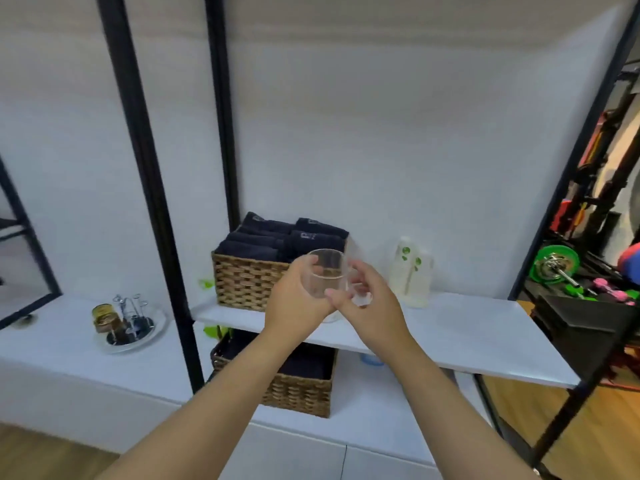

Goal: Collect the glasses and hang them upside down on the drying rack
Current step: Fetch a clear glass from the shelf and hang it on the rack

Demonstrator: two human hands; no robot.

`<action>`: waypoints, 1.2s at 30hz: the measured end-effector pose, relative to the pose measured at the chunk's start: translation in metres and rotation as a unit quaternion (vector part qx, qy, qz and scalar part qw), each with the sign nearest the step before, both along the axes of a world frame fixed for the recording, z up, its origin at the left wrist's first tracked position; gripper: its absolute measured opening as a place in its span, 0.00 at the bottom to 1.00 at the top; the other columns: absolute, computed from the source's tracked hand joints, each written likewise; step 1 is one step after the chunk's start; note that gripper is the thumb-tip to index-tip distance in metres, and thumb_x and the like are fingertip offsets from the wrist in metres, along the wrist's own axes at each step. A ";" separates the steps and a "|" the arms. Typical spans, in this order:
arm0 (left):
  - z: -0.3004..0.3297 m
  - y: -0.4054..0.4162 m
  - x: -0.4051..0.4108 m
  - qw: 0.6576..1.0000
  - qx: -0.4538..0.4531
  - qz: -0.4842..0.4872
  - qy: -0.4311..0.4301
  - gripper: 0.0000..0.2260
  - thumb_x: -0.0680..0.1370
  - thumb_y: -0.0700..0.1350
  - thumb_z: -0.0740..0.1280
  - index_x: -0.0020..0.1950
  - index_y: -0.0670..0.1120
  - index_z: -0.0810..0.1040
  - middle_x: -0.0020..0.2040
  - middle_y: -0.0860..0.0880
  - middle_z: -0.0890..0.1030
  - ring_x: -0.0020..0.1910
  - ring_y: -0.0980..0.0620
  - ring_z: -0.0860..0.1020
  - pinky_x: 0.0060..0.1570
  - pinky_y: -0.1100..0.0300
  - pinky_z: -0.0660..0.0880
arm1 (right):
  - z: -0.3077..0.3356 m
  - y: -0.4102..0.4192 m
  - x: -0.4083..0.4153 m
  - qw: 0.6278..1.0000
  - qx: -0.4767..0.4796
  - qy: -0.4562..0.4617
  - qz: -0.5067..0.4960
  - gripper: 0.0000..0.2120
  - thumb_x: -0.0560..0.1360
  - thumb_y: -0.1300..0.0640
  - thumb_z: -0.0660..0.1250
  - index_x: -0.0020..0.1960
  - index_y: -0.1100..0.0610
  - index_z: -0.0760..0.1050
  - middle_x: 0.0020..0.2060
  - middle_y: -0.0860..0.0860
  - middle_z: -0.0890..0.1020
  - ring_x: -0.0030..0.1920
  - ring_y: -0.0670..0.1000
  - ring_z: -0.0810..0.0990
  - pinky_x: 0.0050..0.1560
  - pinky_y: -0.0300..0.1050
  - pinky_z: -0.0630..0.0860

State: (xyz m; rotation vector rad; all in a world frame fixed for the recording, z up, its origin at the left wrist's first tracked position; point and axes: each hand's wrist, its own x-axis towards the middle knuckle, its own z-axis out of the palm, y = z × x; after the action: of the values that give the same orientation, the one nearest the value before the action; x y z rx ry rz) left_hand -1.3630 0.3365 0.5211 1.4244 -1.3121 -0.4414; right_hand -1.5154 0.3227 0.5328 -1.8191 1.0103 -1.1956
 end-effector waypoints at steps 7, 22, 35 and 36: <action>0.017 0.099 0.151 0.996 0.001 0.088 0.006 0.30 0.63 0.66 0.78 0.63 0.65 0.74 0.53 0.64 0.83 0.51 0.69 0.80 0.54 0.59 0.80 | -0.005 0.062 0.165 0.981 0.106 -0.055 0.150 0.35 0.66 0.25 0.72 0.71 0.35 0.74 0.66 0.41 0.80 0.65 0.44 0.79 0.67 0.55 0.78; 0.044 0.233 0.422 0.982 0.035 0.181 0.034 0.39 0.61 0.65 0.82 0.69 0.59 0.73 0.57 0.63 0.79 0.57 0.63 0.79 0.57 0.54 0.80 | -0.010 0.194 0.484 0.694 0.527 -0.383 0.306 0.26 0.80 0.35 0.64 0.67 0.54 0.77 0.63 0.58 0.85 0.62 0.61 0.84 0.51 0.55 0.84; 0.021 0.172 0.576 0.988 0.021 0.148 0.036 0.35 0.72 0.74 0.65 0.74 0.59 0.70 0.61 0.65 0.80 0.59 0.64 0.79 0.62 0.62 0.75 | -0.029 0.113 0.656 0.608 0.589 -0.450 0.284 0.25 0.78 0.39 0.67 0.62 0.59 0.79 0.62 0.62 0.84 0.63 0.62 0.84 0.73 0.56 0.71; 0.022 0.164 0.590 0.988 0.019 0.147 0.050 0.31 0.75 0.74 0.62 0.73 0.60 0.71 0.60 0.66 0.81 0.59 0.64 0.79 0.62 0.64 0.74 | -0.028 0.102 0.669 0.613 0.588 -0.446 0.282 0.26 0.78 0.39 0.67 0.65 0.58 0.78 0.62 0.63 0.84 0.63 0.62 0.83 0.72 0.54 0.72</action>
State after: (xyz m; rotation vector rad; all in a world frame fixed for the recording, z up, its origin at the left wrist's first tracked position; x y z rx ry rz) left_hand -0.7732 0.5009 0.5428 1.5777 -0.9972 -0.3358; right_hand -0.8465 0.4244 0.5052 -0.2517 0.3104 -0.5445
